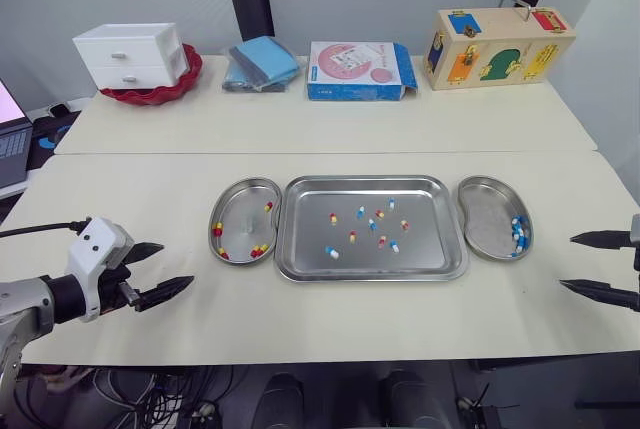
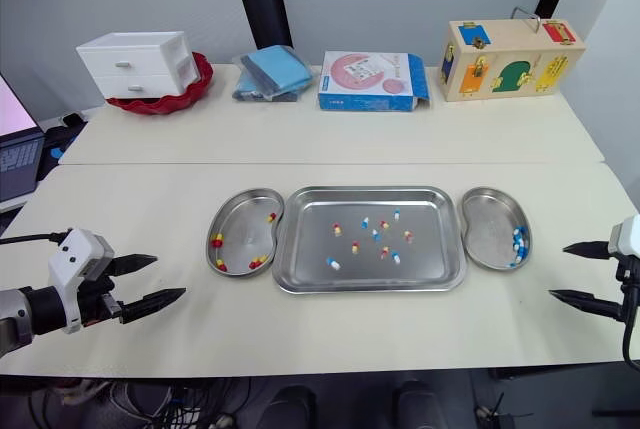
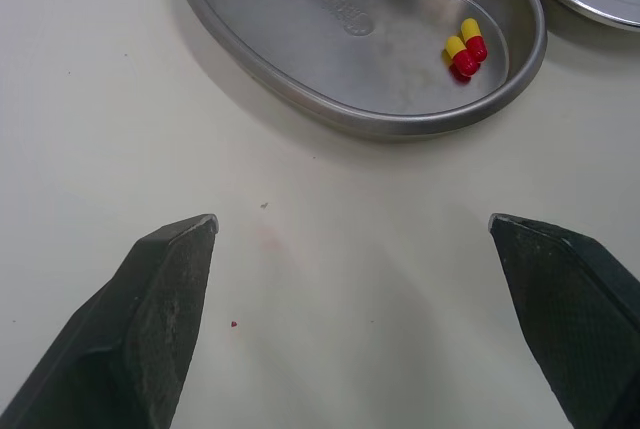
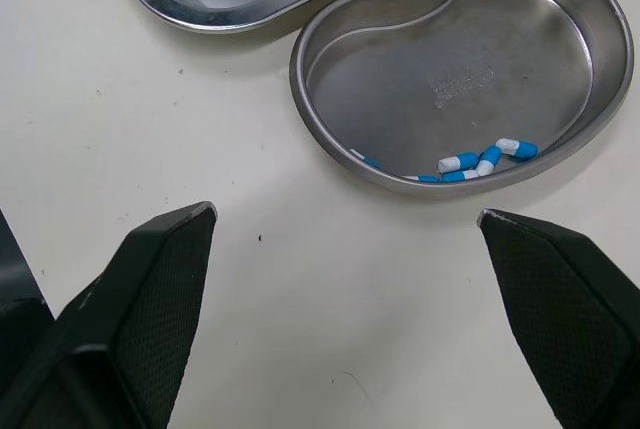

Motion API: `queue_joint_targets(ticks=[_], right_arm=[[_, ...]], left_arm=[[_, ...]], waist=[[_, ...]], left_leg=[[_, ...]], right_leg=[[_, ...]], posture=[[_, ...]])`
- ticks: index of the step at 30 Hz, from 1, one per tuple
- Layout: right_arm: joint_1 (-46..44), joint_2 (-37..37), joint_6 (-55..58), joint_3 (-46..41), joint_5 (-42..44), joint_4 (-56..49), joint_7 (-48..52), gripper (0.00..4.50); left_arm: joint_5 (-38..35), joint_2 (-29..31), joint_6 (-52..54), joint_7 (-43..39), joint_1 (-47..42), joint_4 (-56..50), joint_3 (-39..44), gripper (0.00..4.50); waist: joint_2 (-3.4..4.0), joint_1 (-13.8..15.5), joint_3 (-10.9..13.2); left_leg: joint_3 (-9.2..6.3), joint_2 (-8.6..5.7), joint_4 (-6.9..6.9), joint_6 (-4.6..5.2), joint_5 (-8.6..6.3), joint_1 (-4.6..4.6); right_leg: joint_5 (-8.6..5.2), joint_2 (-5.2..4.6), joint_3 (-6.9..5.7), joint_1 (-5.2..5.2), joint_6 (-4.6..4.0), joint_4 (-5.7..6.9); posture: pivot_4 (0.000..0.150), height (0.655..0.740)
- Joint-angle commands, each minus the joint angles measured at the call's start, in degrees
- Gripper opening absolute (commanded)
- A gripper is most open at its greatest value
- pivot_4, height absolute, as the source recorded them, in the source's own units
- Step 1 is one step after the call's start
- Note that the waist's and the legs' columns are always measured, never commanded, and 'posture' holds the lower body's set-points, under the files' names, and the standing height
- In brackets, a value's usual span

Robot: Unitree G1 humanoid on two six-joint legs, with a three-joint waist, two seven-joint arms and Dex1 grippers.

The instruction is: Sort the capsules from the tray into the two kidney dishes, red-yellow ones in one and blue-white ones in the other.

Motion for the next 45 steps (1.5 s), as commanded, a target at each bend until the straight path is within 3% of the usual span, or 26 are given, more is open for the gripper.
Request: queue_joint_targets(ticks=[1, 36, 45], right_arm=[[0.4, -1.5, 0.2, -3.0, 0.4, -0.8, 0.3, 4.43], [1.3, -2.0, 1.5, -2.9, -1.6, 2.2, -0.2, 4.43], [7.9, -0.5, 1.7, -7.6, -1.1, -1.7, -0.4, 4.43]], left_arm=[[-1.1, -0.3, -0.5, -0.5, 1.3, -0.7, 2.5, 4.50], [-10.0, -0.9, 3.3, -5.0, 3.4, 0.8, 7.1, 4.50], [-13.6, -2.5, 4.7, -7.7, 5.3, -8.3, 3.2, 4.50]], waist=[[0.00, 0.0, 0.0], [-0.01, -0.1, 0.0], [-0.03, 0.3, 0.0]], left_leg=[[0.00, 0.00, 0.00, 0.00, 0.00, 0.00], [0.07, 0.01, -0.04, 0.01, 0.00, 0.01], [0.08, 0.01, -0.04, 0.00, 0.00, -0.01]], right_leg=[[0.00, 0.00, 0.00, 0.00, 0.00, 0.00], [0.00, 0.00, 0.05, -0.04, 0.00, -0.03], [0.00, -0.01, 0.05, -0.03, 0.00, -0.04]], posture=[[0.150, 0.7078], [0.150, 0.7078], [0.150, 0.7078]])
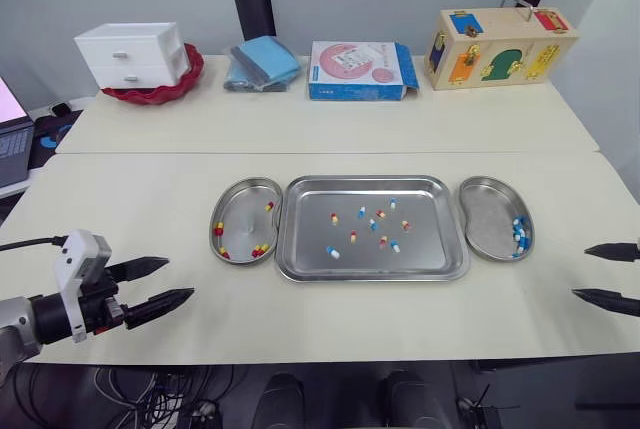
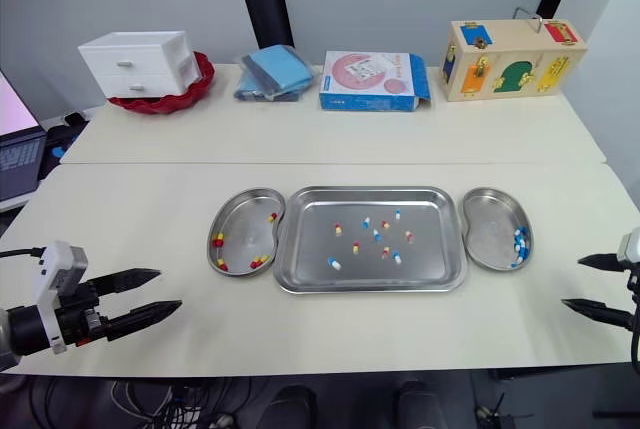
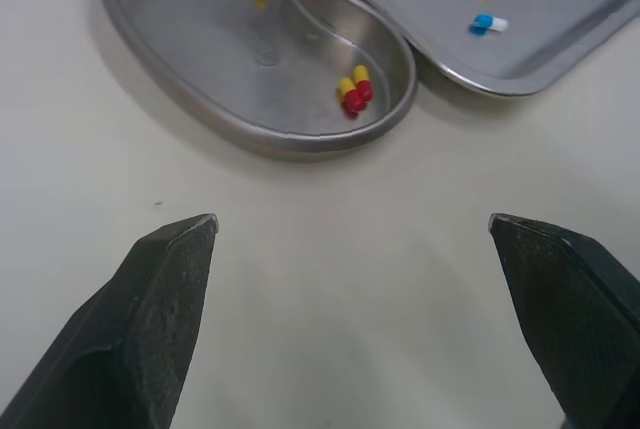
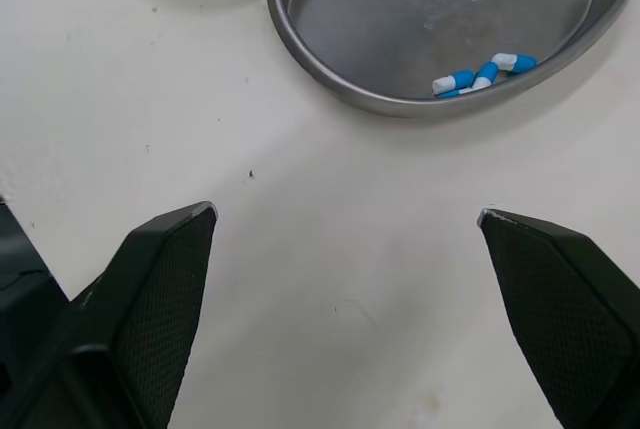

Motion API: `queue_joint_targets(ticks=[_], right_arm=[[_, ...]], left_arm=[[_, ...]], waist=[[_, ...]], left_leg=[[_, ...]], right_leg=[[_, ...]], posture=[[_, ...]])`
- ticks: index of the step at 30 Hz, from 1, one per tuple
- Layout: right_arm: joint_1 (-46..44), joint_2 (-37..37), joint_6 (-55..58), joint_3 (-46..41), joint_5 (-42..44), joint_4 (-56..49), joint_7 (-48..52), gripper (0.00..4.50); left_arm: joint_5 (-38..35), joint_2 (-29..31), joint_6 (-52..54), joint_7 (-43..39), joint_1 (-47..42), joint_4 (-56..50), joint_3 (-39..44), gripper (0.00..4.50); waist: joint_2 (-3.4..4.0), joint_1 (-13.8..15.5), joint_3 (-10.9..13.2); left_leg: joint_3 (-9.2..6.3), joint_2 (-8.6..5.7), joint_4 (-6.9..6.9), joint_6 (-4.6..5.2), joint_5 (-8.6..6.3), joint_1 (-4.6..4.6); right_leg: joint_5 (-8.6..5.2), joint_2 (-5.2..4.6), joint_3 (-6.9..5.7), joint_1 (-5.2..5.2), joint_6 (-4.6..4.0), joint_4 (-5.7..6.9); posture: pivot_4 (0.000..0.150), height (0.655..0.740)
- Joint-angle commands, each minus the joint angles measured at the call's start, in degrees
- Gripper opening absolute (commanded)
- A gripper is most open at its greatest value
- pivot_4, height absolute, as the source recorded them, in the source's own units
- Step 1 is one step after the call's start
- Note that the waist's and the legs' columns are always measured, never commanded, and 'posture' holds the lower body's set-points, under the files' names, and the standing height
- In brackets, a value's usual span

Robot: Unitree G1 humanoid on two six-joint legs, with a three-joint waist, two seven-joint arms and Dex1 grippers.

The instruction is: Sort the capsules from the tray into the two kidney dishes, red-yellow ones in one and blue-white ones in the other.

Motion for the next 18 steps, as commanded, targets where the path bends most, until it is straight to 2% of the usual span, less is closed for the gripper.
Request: queue_joint_targets(ticks=[1, 4, 6, 10, 12, 18], right_arm=[[4.1, 0.8, 0.8, -6.1, 0.8, -3.7, 0.5, 4.43], [10.1, 3.2, 1.7, -10.4, 0.8, -8.2, 0.3, 4.43], [12.2, 4.3, 2.1, -11.9, 0.9, -10.3, -0.1, 4.43], [16.4, 6.6, 2.6, -15.0, 0.9, -15.2, -0.2, 4.43], [19.0, 7.9, 3.6, -16.3, 1.4, -19.0, 0.3, 4.43], [22.5, 11.0, 8.2, -15.7, 4.1, -34.0, -2.0, 4.43]], left_arm=[[-2.1, -1.6, -0.8, -0.8, 0.0, -5.0, -2.0, 4.50], [-4.8, -8.9, -7.1, -3.6, 1.6, -9.6, -4.6, 4.50], [-5.2, -11.5, -8.9, -4.5, 2.7, -10.9, -6.0, 4.50], [-1.2, -12.7, -13.0, -5.9, 4.6, -11.4, -11.4, 4.50], [0.0, -15.3, -17.8, -5.8, 3.7, -10.4, -13.1, 4.50], [1.9, -20.3, -28.6, -7.2, 2.6, -7.0, -15.1, 4.50]], waist=[[0.00, 0.0, 0.0], [-0.02, -0.1, 0.0], [-0.10, -0.1, 0.0], [-0.05, -0.3, 0.0], [-0.05, -0.2, 0.0], [-0.20, -0.1, -0.1]], left_leg=[[0.00, 0.00, 0.00, 0.00, 0.00, 0.00], [0.02, 0.00, -0.03, -0.01, -0.01, -0.01], [0.05, 0.00, -0.03, -0.02, -0.02, -0.02], [0.05, 0.01, -0.02, -0.01, -0.01, 0.04], [0.05, 0.00, -0.01, -0.01, -0.01, 0.07], [0.04, 0.00, -0.01, -0.02, -0.01, 0.04]], right_leg=[[0.00, 0.00, 0.01, 0.00, 0.00, 0.00], [-0.01, 0.02, 0.02, 0.01, 0.00, -0.08], [-0.01, 0.01, 0.05, 0.03, 0.02, -0.10], [-0.02, 0.03, 0.07, 0.03, 0.01, -0.07], [-0.03, 0.03, 0.09, 0.06, 0.02, -0.07], [-0.03, 0.04, 0.08, 0.08, 0.02, -0.09]], posture=[[0.150, 0.7078], [0.150, 0.7078], [0.150, 0.7078], [0.150, 0.7078], [0.150, 0.7078], [0.150, 0.7078]])
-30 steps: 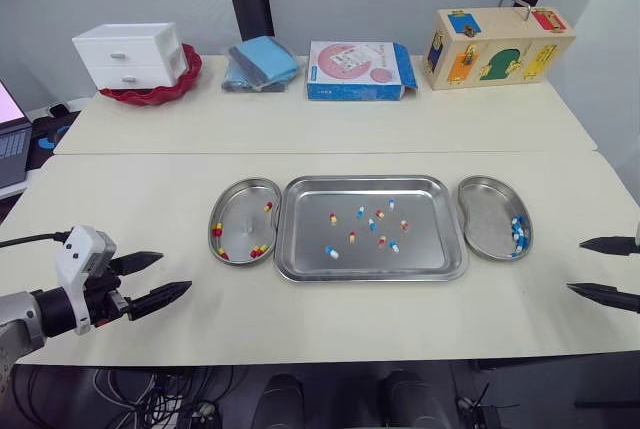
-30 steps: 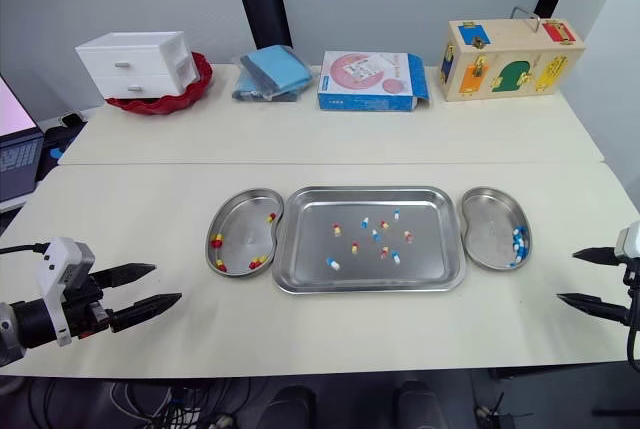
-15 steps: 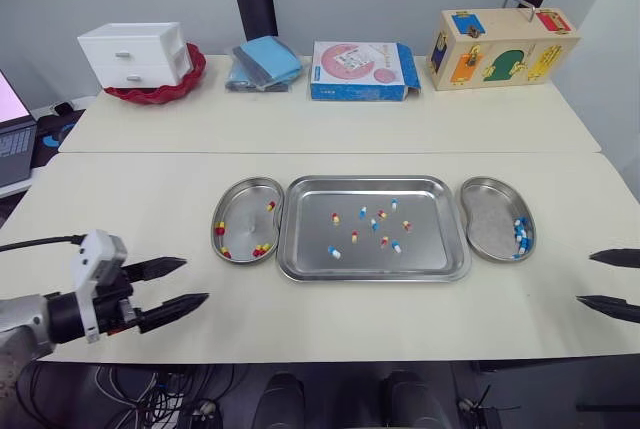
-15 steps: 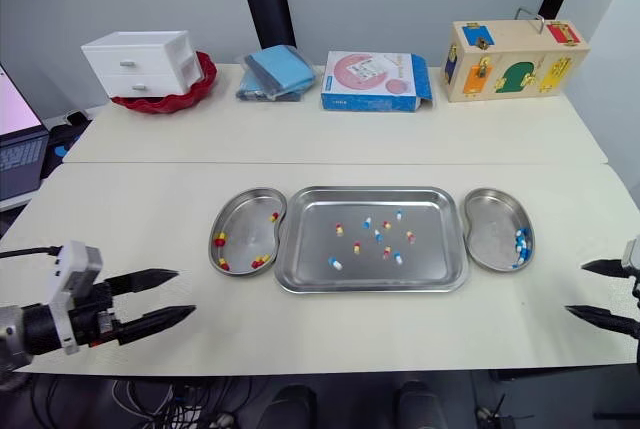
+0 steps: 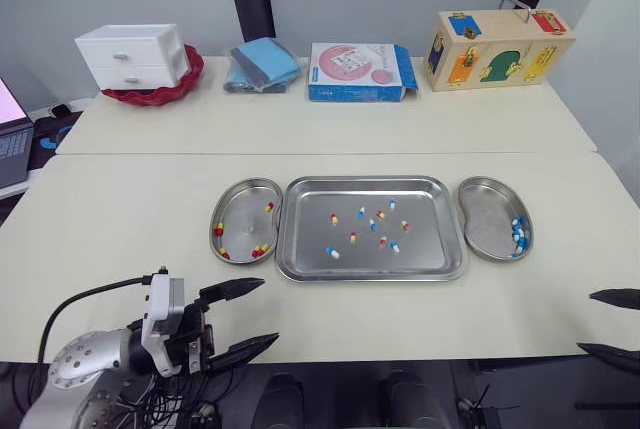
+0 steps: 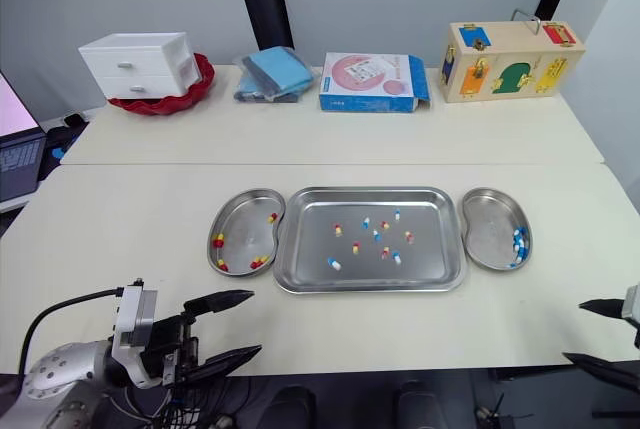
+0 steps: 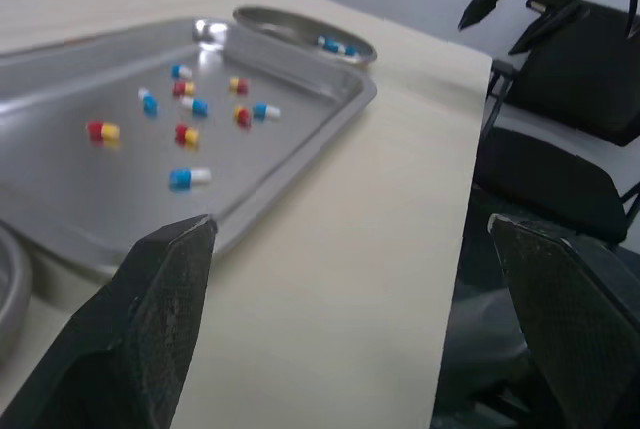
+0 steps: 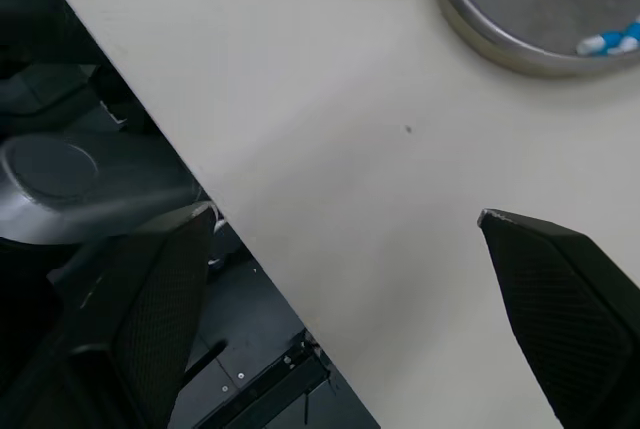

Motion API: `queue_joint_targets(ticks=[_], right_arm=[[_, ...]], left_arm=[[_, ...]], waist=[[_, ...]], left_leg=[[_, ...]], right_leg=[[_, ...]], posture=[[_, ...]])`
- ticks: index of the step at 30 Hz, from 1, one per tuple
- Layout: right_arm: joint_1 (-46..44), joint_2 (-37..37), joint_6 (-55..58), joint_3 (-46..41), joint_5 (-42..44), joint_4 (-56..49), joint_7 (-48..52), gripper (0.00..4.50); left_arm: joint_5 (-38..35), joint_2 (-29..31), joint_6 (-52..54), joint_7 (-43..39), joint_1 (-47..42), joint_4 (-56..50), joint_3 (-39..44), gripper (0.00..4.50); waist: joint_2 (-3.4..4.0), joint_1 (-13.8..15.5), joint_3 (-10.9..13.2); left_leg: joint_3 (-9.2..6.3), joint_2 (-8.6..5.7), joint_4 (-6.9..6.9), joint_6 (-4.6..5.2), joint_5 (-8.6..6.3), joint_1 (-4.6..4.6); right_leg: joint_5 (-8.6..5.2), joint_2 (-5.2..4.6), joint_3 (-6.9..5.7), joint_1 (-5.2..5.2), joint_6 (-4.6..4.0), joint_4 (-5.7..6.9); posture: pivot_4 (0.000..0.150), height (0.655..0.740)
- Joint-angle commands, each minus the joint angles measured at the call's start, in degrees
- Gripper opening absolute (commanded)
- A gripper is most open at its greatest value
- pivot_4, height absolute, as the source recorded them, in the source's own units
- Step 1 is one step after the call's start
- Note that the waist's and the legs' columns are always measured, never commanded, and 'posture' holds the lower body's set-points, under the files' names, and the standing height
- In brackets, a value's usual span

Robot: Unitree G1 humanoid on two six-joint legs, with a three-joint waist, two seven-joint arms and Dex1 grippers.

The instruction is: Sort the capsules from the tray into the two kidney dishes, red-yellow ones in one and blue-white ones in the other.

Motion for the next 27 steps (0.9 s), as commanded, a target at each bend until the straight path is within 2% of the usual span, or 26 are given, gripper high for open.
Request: queue_joint_targets(ticks=[1, 6, 11, 12, 15, 18, 21, 27], right_arm=[[-0.5, 1.2, 4.5, 0.1, 4.3, -10.3, -3.0, 4.43], [-8.4, 1.3, 16.7, 8.5, 10.2, -23.3, -15.4, 4.43], [-22.1, 0.2, 25.4, 21.6, 13.3, -27.2, -24.7, 4.43], [-25.3, 0.5, 26.4, 24.8, 13.0, -27.0, -26.4, 4.43], [-34.4, 1.6, 28.5, 34.0, 11.6, -25.9, -29.7, 3.86], [-43.1, 4.1, 30.7, 42.3, 10.5, -24.2, -32.4, 2.87], [-54.3, 10.5, 34.1, 53.9, 6.5, -19.6, -36.4, 2.87], [-66.1, 21.3, 35.1, 67.7, -0.6, -7.9, -39.6, 2.87]], left_arm=[[1.6, -1.2, -5.6, 0.2, -0.3, 1.7, -0.2, 4.50], [3.9, -3.4, -10.6, 2.4, 1.1, 3.5, -0.4, 4.50], [4.5, -3.9, -12.0, 4.1, 2.6, 3.1, -1.4, 4.50], [4.4, -3.9, -12.1, 4.3, 2.9, 3.0, -1.6, 4.50], [4.4, -3.9, -12.5, 5.3, 3.4, 2.8, -1.9, 4.50], [4.1, -4.0, -12.3, 6.7, 3.2, 2.6, -2.1, 4.50], [4.0, -4.2, -11.9, 8.0, 3.0, 2.2, -2.5, 4.50], [4.1, -3.8, -12.0, 8.6, 2.6, 2.2, -3.6, 4.50]], waist=[[0.02, 0.0, 0.0], [-0.12, -0.2, -0.1], [-0.25, 0.0, -0.1], [-0.25, 0.0, -0.1], [-0.24, 0.0, -0.1], [-0.25, 0.1, -0.1], [-0.23, -0.2, -0.1], [-0.21, -0.2, -0.1]], left_leg=[[0.00, 0.00, 0.00, 0.00, 0.00, 0.00], [-0.01, 0.01, 0.00, 0.00, 0.00, 0.01], [-0.02, 0.00, 0.01, 0.00, 0.00, -0.04], [-0.03, 0.00, 0.01, 0.00, 0.00, -0.03], [-0.05, 0.00, 0.01, 0.00, 0.00, -0.04], [-0.08, 0.00, -0.01, 0.00, 0.00, -0.12], [-0.11, 0.00, -0.01, 0.01, 0.01, -0.10], [-0.15, 0.00, -0.03, 0.02, 0.00, -0.36]], right_leg=[[0.00, 0.00, 0.01, 0.00, 0.00, 0.00], [0.01, 0.02, 0.01, 0.00, 0.00, 0.00], [0.01, 0.00, 0.00, 0.00, -0.01, -0.04], [0.01, 0.01, 0.00, -0.01, -0.01, -0.03], [0.01, 0.01, 0.00, -0.03, -0.02, -0.03], [0.00, 0.01, -0.04, -0.05, -0.03, -0.04], [0.00, 0.03, -0.04, -0.10, -0.04, 0.01], [-0.01, 0.06, -0.03, -0.42, -0.08, 0.07]], posture=[[0.150, 0.7078], [0.150, 0.7078], [0.150, 0.7078], [0.150, 0.7078], [0.150, 0.7078], [0.150, 0.7078], [0.150, 0.7078], [0.150, 0.7078]])
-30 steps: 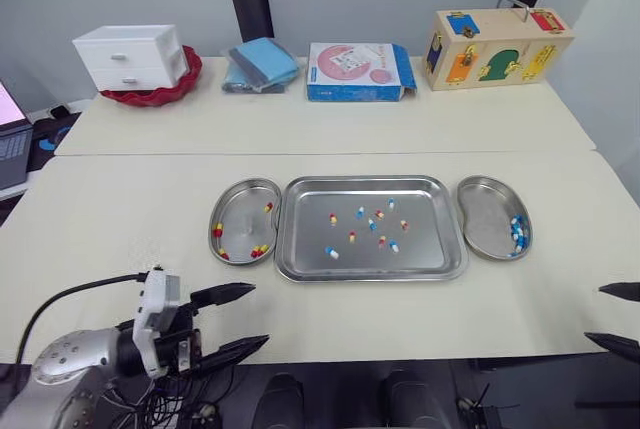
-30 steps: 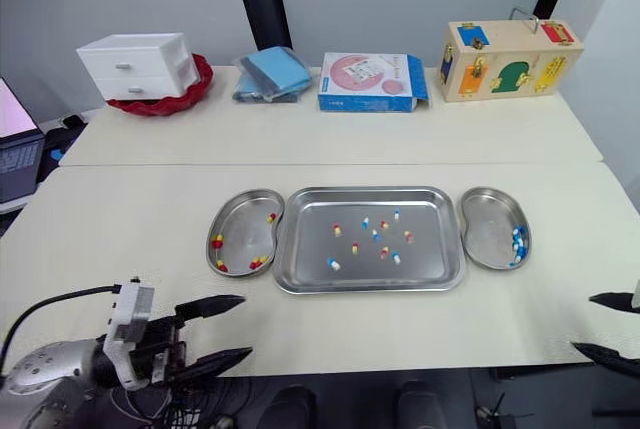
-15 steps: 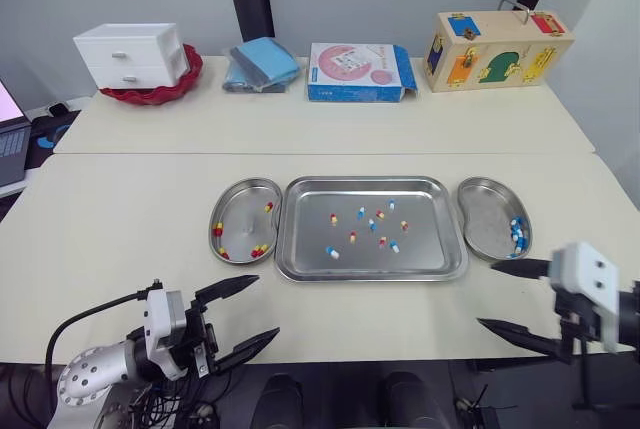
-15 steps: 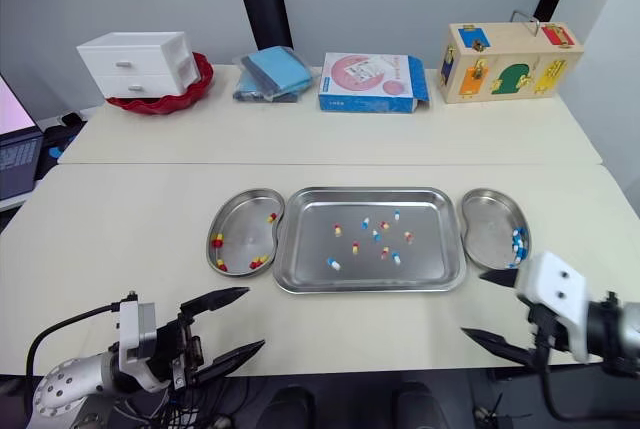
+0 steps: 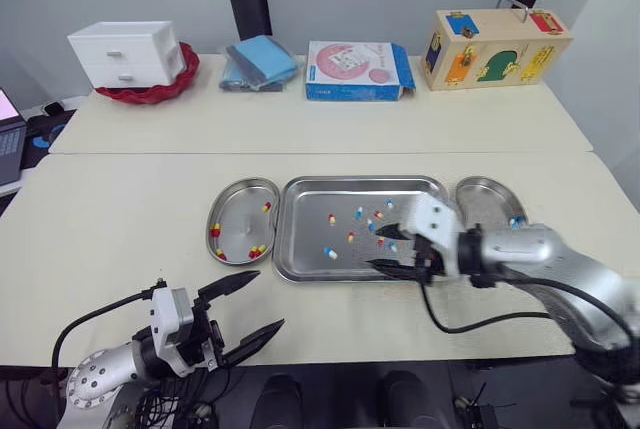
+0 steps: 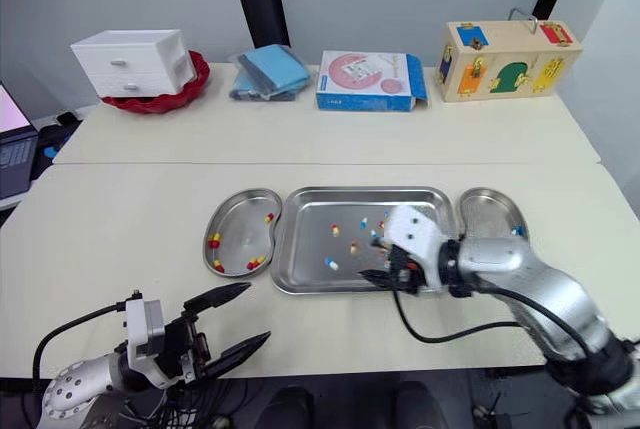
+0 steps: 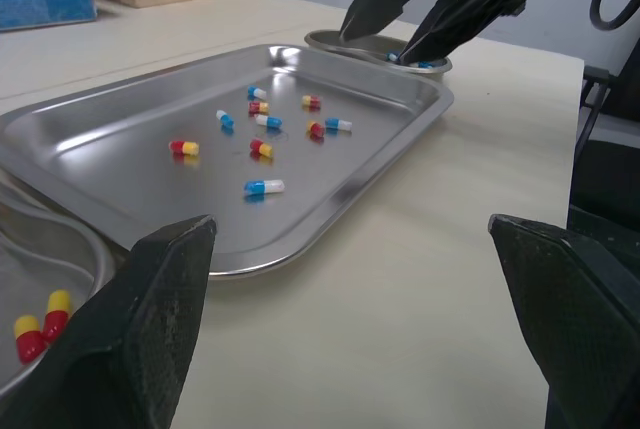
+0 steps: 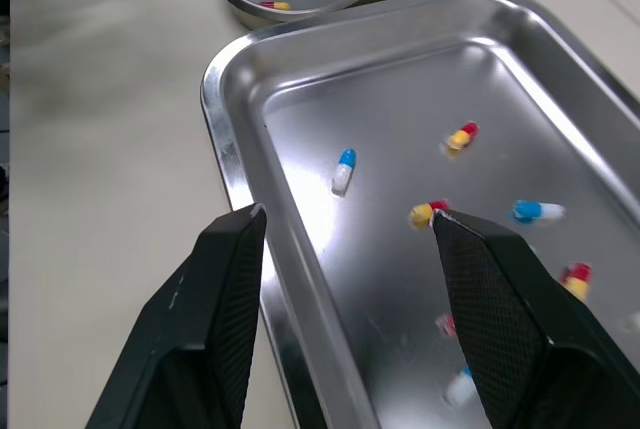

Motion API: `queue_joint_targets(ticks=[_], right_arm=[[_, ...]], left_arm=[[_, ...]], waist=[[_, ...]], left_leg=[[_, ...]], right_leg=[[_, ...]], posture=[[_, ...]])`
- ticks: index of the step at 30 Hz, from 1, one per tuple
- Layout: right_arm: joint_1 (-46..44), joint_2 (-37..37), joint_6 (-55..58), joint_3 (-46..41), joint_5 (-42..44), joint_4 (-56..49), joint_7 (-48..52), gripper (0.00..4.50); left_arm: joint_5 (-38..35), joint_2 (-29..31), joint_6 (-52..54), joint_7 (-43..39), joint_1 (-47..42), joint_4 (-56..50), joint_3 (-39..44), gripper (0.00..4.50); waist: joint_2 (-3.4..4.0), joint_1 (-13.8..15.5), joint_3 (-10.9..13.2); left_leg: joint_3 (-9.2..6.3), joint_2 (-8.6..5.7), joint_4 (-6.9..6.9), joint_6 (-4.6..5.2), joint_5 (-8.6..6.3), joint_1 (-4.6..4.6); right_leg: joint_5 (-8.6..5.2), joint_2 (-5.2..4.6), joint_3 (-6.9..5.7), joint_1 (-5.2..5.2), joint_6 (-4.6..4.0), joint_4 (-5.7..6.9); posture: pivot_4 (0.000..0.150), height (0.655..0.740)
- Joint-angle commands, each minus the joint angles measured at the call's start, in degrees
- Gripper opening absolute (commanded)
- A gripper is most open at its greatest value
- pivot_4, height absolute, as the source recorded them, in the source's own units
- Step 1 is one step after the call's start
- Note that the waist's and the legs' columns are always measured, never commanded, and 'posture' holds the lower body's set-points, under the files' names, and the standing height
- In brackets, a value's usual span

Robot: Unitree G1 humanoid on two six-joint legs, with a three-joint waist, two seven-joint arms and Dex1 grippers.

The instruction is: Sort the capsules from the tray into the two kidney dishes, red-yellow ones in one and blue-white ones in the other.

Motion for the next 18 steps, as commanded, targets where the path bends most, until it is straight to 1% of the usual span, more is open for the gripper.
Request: queue_joint_targets(ticks=[1, 4, 8, 16, 18], right_arm=[[-5.4, 5.2, -0.5, 5.9, -4.3, 6.2, -1.7, 2.87], [-8.4, 8.7, -1.6, 9.4, -7.1, 11.8, -1.5, 2.87], [-10.4, 11.1, -3.3, 12.0, -9.8, 16.6, -0.5, 2.87], [-11.4, 13.7, -6.1, 13.9, -13.5, 21.7, 1.6, 2.87], [-11.7, 14.2, -7.0, 14.5, -14.8, 23.1, 2.0, 2.44]], left_arm=[[-0.5, 0.2, -0.7, 0.4, -0.2, -1.4, -0.7, 4.50], [-0.3, 0.3, -1.0, 0.8, -0.4, -1.5, -1.2, 4.50], [-0.2, 0.4, -1.1, 1.0, -0.3, -1.8, -1.5, 4.50], [0.2, 0.4, -1.1, 1.5, 0.2, -2.7, -2.1, 4.50], [0.2, 0.6, -1.0, 1.7, -0.2, -2.8, -2.3, 4.50]], waist=[[0.02, 0.0, 0.0], [0.02, 0.2, 0.0], [0.03, 0.2, 0.0], [0.03, 0.1, 0.0], [0.04, 0.1, 0.0]], left_leg=[[0.00, 0.00, 0.01, 0.00, 0.01, -0.22], [-0.08, 0.00, 0.02, 0.01, 0.02, -0.48], [-0.08, 0.00, 0.02, 0.01, 0.02, -0.57], [-0.09, 0.00, 0.01, 0.01, 0.02, -0.56], [-0.09, 0.00, 0.01, 0.02, 0.02, -0.55]], right_leg=[[0.01, 0.00, 0.00, -0.26, 0.00, 0.09], [0.03, 0.02, -0.09, -0.48, -0.01, 0.15], [0.02, 0.01, -0.11, -0.53, -0.01, 0.11], [0.02, 0.01, -0.11, -0.55, -0.01, 0.13], [0.03, 0.02, -0.11, -0.55, -0.01, 0.14]], posture=[[0.150, 0.7078], [0.150, 0.7078], [0.150, 0.7078], [0.150, 0.7078], [0.150, 0.7078]])
